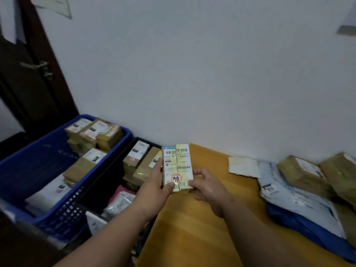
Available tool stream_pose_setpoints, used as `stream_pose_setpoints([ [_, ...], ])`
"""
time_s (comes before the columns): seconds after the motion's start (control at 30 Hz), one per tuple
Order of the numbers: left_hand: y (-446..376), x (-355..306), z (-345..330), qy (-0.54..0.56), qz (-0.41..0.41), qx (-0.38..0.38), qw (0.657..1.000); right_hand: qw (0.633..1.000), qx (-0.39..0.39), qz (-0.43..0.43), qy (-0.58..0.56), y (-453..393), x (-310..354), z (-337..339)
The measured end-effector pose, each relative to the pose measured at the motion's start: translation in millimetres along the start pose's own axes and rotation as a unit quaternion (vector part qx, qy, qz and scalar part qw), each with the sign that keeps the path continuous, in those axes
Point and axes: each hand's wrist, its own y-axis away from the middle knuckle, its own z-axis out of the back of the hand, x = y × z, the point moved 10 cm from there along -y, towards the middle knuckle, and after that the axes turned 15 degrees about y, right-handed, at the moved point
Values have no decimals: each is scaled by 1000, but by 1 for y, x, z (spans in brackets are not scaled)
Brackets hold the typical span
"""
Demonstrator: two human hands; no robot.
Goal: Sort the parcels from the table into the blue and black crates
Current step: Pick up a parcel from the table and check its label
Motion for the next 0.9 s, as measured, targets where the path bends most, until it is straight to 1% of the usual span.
stream_pose_setpoints([
  [0.17,11,38,86,-12,63,-26,998,999,36,-17,23,-15,27,-91],
  [0.3,15,62,132,-11,96,-45,994,997,71,-26,34,-27,45,-132],
  [0.4,12,70,163,-13,97,-68,993,995,92,-17,38,-40,64,-155],
  [0.6,-4,79,219,-40,96,-89,991,990,136,-19,33,-82,91,-215],
  [0.9,-13,106,320,-41,126,-146,980,972,220,-4,80,-125,152,-304],
])
